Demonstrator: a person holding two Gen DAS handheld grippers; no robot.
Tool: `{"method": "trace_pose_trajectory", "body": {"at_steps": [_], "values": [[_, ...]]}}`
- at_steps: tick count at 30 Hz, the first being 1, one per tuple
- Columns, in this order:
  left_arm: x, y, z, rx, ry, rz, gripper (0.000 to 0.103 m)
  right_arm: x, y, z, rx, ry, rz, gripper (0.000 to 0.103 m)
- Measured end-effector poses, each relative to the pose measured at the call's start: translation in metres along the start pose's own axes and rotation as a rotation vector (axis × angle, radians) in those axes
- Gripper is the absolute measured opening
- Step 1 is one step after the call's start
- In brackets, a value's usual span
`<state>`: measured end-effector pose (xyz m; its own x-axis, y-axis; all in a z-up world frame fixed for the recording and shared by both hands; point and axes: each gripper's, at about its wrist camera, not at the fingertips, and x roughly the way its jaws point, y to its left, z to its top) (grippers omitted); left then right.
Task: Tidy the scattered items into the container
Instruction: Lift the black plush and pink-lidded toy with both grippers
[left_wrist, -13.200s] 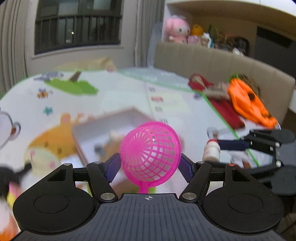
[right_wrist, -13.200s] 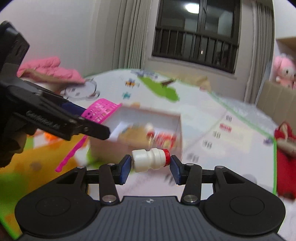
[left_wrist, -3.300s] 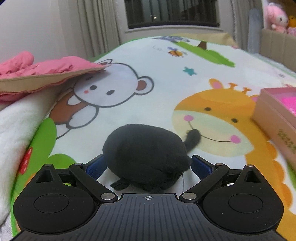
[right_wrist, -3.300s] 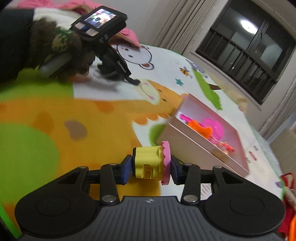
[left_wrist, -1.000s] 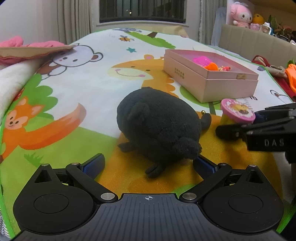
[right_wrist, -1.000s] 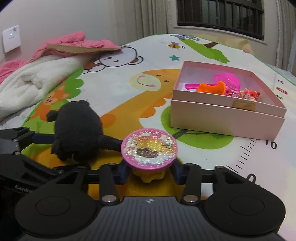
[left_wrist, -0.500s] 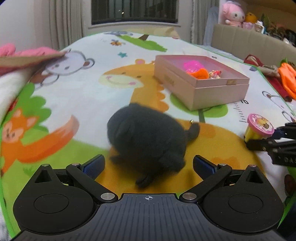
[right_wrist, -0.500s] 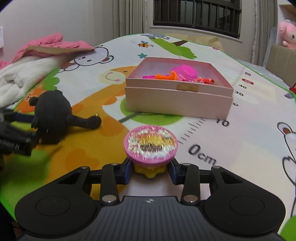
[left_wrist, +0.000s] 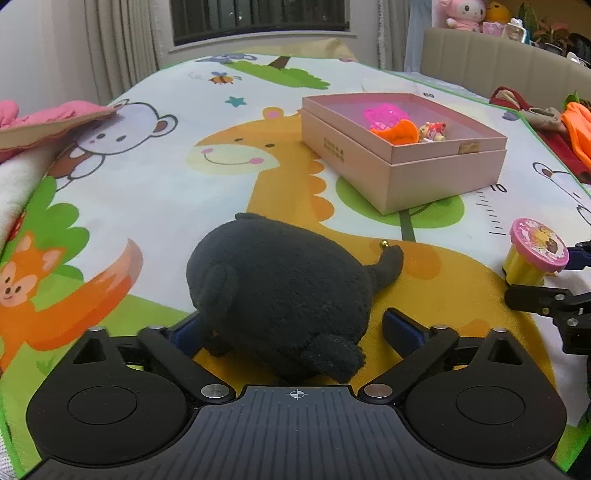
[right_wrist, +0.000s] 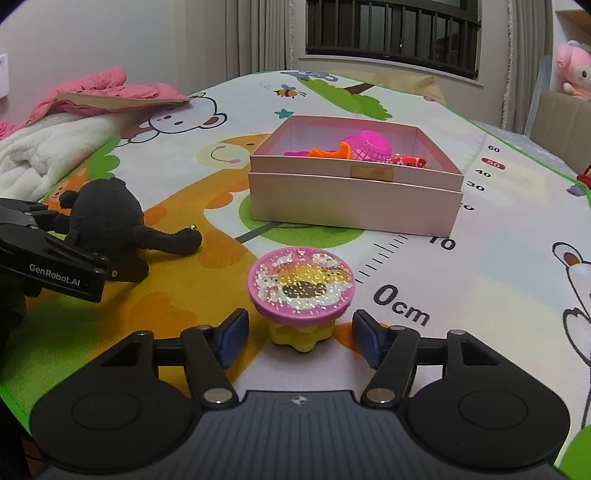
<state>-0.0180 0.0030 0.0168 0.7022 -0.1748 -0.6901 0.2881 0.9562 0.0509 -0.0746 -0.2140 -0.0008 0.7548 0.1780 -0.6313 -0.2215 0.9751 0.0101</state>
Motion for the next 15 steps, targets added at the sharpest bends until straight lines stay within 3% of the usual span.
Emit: {"method": "trace_pose_trajectory", "body": {"at_steps": [5, 9, 15], "values": [[-0.003, 0.002, 0.003, -0.017, 0.001, 0.007, 0.080, 0.002, 0.007, 0.003, -0.015, 0.007, 0.031, 0.060], [-0.008, -0.001, 0.001, -0.002, 0.000, 0.007, 0.077, 0.001, 0.011, 0.006, -0.021, 0.010, 0.056, 0.038], [-0.027, -0.013, 0.000, -0.004, -0.013, -0.068, 0.075, -0.009, 0.008, 0.007, -0.025, -0.009, 0.043, 0.038]]}}
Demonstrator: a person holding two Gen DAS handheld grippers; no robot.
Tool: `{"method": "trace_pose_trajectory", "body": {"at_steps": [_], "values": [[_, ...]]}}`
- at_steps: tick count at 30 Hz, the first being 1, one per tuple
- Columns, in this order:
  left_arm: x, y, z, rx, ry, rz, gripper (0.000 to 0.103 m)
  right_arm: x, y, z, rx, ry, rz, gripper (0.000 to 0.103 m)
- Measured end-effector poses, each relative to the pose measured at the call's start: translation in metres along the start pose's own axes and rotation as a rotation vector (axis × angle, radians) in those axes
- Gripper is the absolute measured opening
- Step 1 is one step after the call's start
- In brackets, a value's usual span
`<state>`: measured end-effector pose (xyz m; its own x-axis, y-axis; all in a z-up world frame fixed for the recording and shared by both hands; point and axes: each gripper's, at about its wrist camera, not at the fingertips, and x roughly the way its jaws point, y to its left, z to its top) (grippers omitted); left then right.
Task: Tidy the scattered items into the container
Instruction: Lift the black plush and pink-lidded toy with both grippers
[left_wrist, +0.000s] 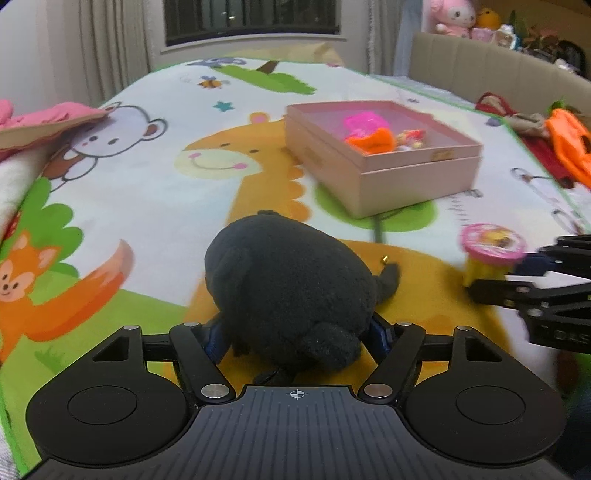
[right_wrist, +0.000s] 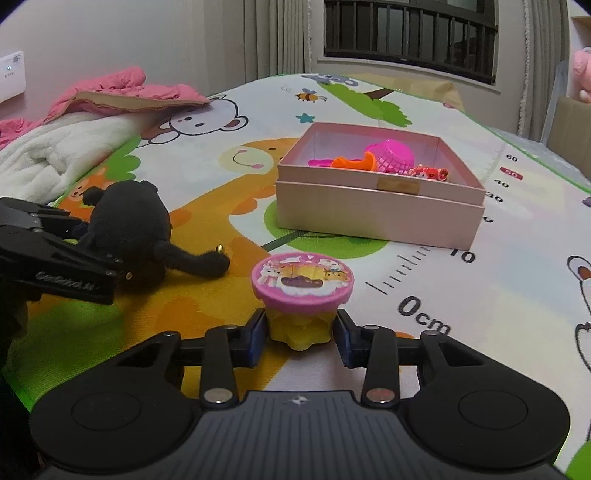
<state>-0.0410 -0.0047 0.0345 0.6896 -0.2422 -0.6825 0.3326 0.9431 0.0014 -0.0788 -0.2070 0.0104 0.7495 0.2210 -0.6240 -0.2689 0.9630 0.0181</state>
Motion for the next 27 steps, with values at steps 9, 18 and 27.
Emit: {"method": "trace_pose_trajectory", "body": {"at_steps": [9, 18, 27], "values": [[-0.014, -0.049, -0.001, 0.084, -0.026, -0.134, 0.075, -0.026, -0.018, -0.001, 0.005, -0.008, -0.034, 0.038], [0.009, -0.065, -0.009, 0.088, 0.038, -0.119, 0.079, -0.029, -0.033, -0.020, -0.001, 0.032, -0.062, 0.038], [0.017, -0.063, -0.006, 0.086, 0.051, -0.103, 0.088, -0.020, -0.039, -0.022, 0.017, 0.008, -0.088, 0.049]]}}
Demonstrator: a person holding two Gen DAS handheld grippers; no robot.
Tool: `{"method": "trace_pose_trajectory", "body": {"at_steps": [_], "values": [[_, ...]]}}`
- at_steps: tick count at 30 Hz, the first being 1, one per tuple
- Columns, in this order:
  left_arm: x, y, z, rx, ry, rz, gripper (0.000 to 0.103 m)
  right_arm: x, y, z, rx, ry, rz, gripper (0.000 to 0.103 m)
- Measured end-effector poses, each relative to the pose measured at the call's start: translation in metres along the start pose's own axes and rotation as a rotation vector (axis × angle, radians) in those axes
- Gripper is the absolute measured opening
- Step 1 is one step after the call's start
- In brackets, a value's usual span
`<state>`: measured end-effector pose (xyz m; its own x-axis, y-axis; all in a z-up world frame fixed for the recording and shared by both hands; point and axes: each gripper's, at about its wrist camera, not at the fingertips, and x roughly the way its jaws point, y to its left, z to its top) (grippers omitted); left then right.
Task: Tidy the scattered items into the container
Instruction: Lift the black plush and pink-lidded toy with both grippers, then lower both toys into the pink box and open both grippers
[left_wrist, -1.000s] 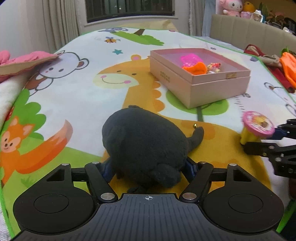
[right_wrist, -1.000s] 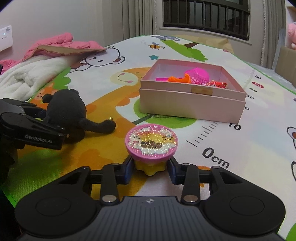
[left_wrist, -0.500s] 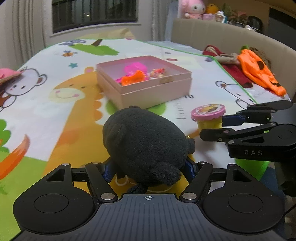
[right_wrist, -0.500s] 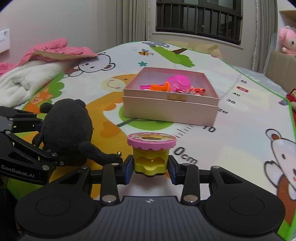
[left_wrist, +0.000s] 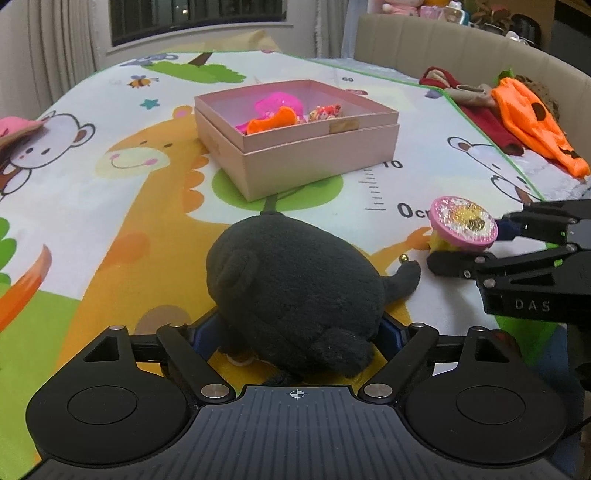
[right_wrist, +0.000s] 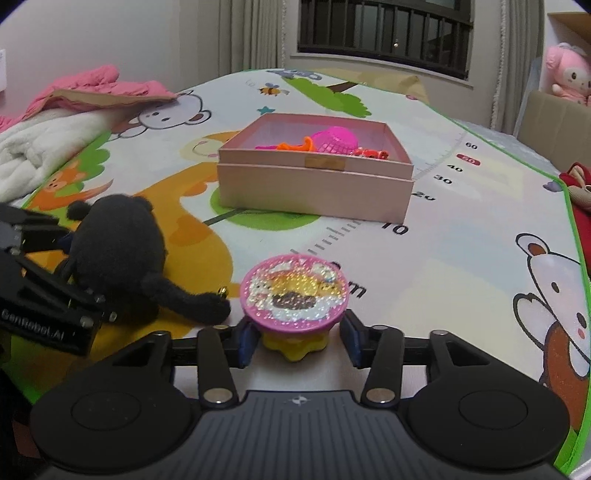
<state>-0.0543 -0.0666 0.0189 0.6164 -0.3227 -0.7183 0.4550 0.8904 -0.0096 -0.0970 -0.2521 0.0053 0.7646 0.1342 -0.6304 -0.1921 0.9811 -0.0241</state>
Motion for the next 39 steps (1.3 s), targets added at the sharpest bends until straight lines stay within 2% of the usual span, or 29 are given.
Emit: {"method": "trace_pose_trajectory", "body": {"at_steps": [5, 8, 19, 25, 30, 34, 37, 39], "values": [[0.003, -0.001, 0.002, 0.002, 0.003, 0.011, 0.089, 0.003, -0.001, 0.003, 0.005, -0.015, 0.007, 0.048], [0.003, -0.003, 0.004, 0.011, -0.001, 0.011, 0.084, 0.003, -0.001, 0.003, 0.002, -0.015, 0.026, 0.040], [0.006, -0.016, 0.018, 0.061, -0.025, -0.039, 0.081, 0.003, -0.013, 0.013, 0.002, 0.008, 0.039, 0.040], [0.011, -0.017, 0.043, 0.074, -0.086, -0.054, 0.081, 0.003, -0.030, 0.031, 0.053, -0.031, 0.057, 0.040], [0.015, -0.008, 0.085, 0.087, -0.187, -0.051, 0.080, 0.011, -0.054, 0.070, 0.146, -0.098, 0.091, 0.040], [0.024, -0.001, 0.135, 0.122, -0.318, -0.019, 0.081, 0.020, -0.072, 0.121, 0.185, -0.212, 0.111, 0.040], [0.044, 0.009, 0.173, 0.124, -0.394, -0.020, 0.086, 0.040, -0.091, 0.165, 0.251, -0.260, 0.129, 0.041], [0.061, 0.014, 0.189, 0.135, -0.390, -0.029, 0.094, 0.058, -0.104, 0.186, 0.300, -0.249, 0.135, 0.047]]}}
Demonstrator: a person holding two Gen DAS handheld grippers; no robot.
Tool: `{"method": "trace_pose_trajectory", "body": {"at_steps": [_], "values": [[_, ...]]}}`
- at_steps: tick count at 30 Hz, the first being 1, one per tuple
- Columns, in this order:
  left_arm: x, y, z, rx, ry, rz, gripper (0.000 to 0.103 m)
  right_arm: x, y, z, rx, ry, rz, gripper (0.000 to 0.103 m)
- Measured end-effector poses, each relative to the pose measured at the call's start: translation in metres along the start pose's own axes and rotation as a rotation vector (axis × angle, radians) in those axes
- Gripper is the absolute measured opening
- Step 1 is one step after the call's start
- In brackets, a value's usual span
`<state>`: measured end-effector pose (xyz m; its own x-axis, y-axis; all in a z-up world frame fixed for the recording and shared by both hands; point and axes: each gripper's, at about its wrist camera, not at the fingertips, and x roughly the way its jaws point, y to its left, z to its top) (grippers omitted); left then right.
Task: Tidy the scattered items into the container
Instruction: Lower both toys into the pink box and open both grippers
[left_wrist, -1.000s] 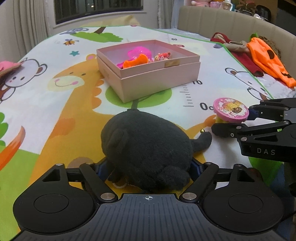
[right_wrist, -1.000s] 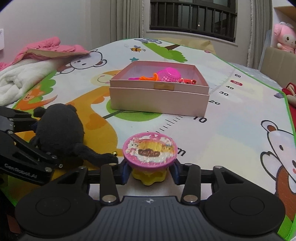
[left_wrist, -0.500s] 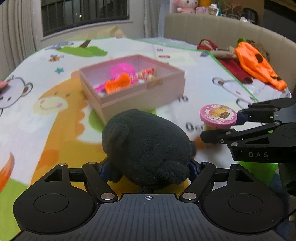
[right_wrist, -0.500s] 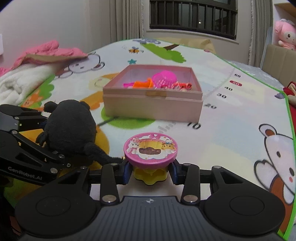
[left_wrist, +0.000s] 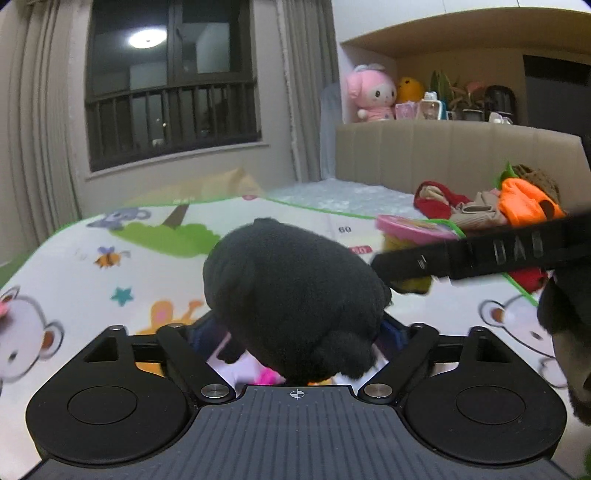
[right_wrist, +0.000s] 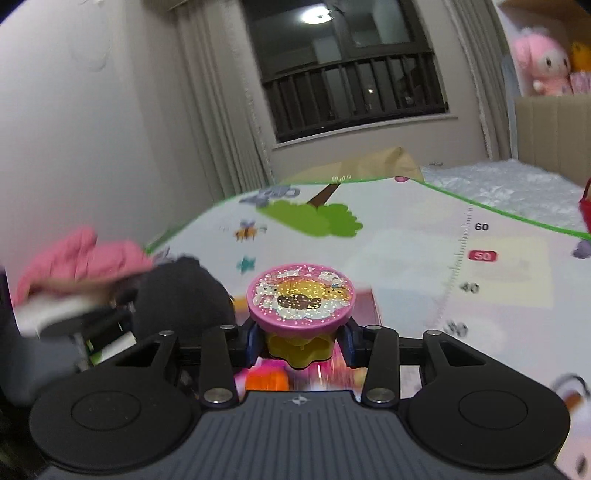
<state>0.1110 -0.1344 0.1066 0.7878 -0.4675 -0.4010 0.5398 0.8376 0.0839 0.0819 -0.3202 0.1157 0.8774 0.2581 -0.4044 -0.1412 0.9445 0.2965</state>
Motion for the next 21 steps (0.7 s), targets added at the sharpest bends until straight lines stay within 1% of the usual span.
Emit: {"method": "trace_pose_trajectory", "body": {"at_steps": [1, 3, 6, 7, 9, 11, 13, 16, 19, 21], "values": [[0.010, 0.003, 0.002, 0.003, 0.014, -0.007, 0.094, 0.007, -0.004, 0.005, 0.018, 0.006, -0.009, 0.048], [0.017, 0.007, 0.004, 0.005, 0.032, 0.004, 0.095, 0.014, -0.010, 0.008, 0.033, 0.013, -0.026, 0.049], [0.011, 0.011, -0.001, -0.010, 0.039, 0.024, 0.097, 0.012, -0.016, -0.001, 0.029, 0.014, -0.051, 0.054], [0.008, 0.011, -0.004, -0.020, 0.050, 0.029, 0.097, 0.011, -0.018, -0.006, 0.032, 0.019, -0.060, 0.055], [-0.001, 0.012, -0.014, -0.033, 0.081, 0.036, 0.097, 0.007, -0.022, -0.017, 0.036, 0.035, -0.073, 0.055], [-0.014, 0.011, -0.028, -0.046, 0.109, 0.040, 0.097, 0.001, -0.021, -0.029, 0.012, 0.042, -0.094, 0.056], [-0.027, 0.009, -0.044, -0.074, 0.138, 0.036, 0.098, -0.006, -0.018, -0.041, -0.034, 0.039, -0.121, 0.066], [-0.037, 0.007, -0.064, -0.112, 0.179, 0.029, 0.098, -0.012, -0.016, -0.060, -0.075, 0.060, -0.137, 0.068], [-0.034, 0.004, -0.082, -0.139, 0.229, 0.062, 0.098, -0.005, -0.020, -0.072, -0.031, 0.109, -0.126, 0.068], [-0.029, 0.005, -0.090, -0.155, 0.251, 0.065, 0.097, 0.002, -0.021, -0.077, -0.005, 0.127, -0.127, 0.068]]}}
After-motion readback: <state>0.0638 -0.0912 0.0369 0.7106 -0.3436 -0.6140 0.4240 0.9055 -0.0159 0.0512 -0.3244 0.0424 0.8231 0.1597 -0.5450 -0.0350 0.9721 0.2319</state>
